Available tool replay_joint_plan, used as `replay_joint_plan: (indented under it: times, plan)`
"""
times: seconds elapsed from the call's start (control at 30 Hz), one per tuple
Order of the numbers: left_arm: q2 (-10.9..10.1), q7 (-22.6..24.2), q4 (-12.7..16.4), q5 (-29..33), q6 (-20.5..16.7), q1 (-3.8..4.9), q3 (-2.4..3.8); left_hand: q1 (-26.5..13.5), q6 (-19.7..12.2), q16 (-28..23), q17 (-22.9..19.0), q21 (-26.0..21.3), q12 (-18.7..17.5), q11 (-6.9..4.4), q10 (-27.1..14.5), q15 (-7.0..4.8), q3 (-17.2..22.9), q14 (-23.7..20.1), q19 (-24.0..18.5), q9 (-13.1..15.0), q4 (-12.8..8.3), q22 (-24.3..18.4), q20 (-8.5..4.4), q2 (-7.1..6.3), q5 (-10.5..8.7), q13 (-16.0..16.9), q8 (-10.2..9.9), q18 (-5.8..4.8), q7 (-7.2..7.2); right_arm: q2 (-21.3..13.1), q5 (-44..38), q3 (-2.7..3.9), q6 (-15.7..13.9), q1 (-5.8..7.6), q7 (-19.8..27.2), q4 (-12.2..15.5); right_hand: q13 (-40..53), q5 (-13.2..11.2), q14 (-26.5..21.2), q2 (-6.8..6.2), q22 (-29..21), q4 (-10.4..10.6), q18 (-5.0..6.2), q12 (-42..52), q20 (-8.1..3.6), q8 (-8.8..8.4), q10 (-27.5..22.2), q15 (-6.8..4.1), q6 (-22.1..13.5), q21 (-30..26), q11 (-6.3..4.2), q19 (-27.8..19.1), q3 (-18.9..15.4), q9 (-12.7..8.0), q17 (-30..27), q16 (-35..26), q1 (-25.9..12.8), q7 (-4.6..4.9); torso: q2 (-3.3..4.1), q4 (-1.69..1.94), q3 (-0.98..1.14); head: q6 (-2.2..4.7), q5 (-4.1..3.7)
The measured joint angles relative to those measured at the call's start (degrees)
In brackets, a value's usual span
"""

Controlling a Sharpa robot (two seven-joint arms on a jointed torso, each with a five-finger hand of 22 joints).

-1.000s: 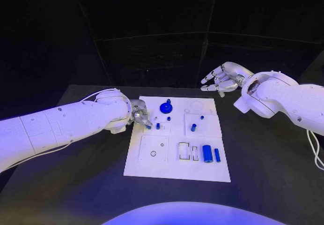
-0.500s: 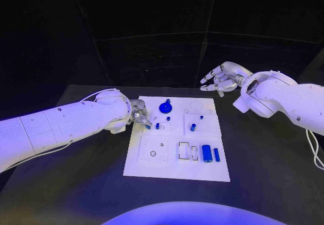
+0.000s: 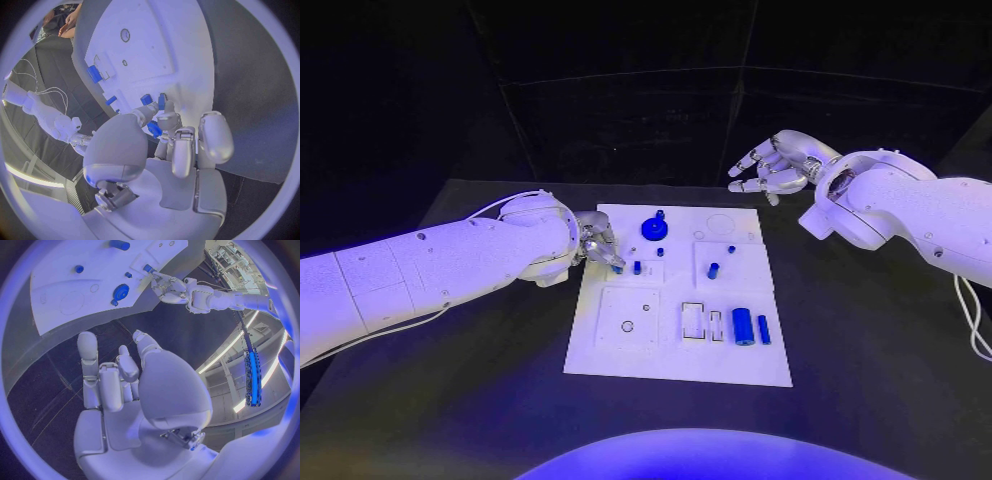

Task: Assemble the parts on the task board

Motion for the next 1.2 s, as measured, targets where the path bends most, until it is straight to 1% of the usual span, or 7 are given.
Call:
replay_joint_plan:
  times: [0.47, 0.83, 1.2]
  plan:
    - [-0.78, 0.10, 0.90, -0.02, -2.01, -0.58, 0.00, 0.05, 0.00, 0.00, 0.00, 0.00, 0.00, 0.00, 0.00, 0.00, 0.24, 0.00, 0.00, -0.01, 0.23, 0.15, 0.00, 0.05, -0.02, 0.04, -0.02, -0.01, 0.01, 0.02, 0.00, 0.00, 0.03, 0.00, 0.04, -0.09, 0.00, 0.00, 0.00, 0.00, 0.00, 0.00, 0.00, 0.00, 0.00, 0.00, 0.00, 0.00, 0.00, 0.00, 0.00, 0.00, 0.00, 0.00, 0.00, 0.00, 0.00, 0.00, -0.01, -0.01, 0.02, -0.12, 0.12]
    - [-0.37, 0.33, 0.29, -0.21, -3.32, -1.28, 0.07, 0.05, 0.01, 0.00, 0.00, 0.00, 0.00, 0.00, 0.01, 0.00, 0.24, 0.00, 0.00, -0.01, 0.22, 0.14, 0.00, 0.05, -0.07, 0.14, -0.03, 0.00, 0.02, 0.05, 0.00, 0.00, 0.04, -0.01, 0.08, -0.16, 0.00, 0.00, 0.00, 0.00, 0.00, 0.00, 0.00, 0.00, 0.00, 0.00, 0.00, 0.00, 0.00, 0.00, 0.00, 0.00, 0.00, 0.00, 0.00, 0.00, 0.00, 0.00, 0.00, -0.05, 0.01, -0.19, 0.13]
    - [-0.21, 0.76, 0.06, -1.36, -4.36, -1.63, 0.09, 0.05, 0.02, 0.00, 0.00, 0.00, 0.00, 0.00, 0.01, 0.00, 0.24, 0.00, 0.00, 0.04, 0.22, 0.20, 0.00, 0.05, 0.05, 0.16, 0.22, 0.00, 0.03, 0.07, 0.00, -0.01, 0.07, -0.01, 0.11, -0.20, 0.00, 0.00, 0.00, 0.00, 0.00, 0.00, 0.00, 0.00, 0.00, 0.00, 0.00, 0.00, 0.00, 0.00, 0.00, 0.00, 0.00, 0.00, 0.00, 0.00, 0.00, 0.00, 0.03, -0.06, 0.01, -0.24, 0.06]
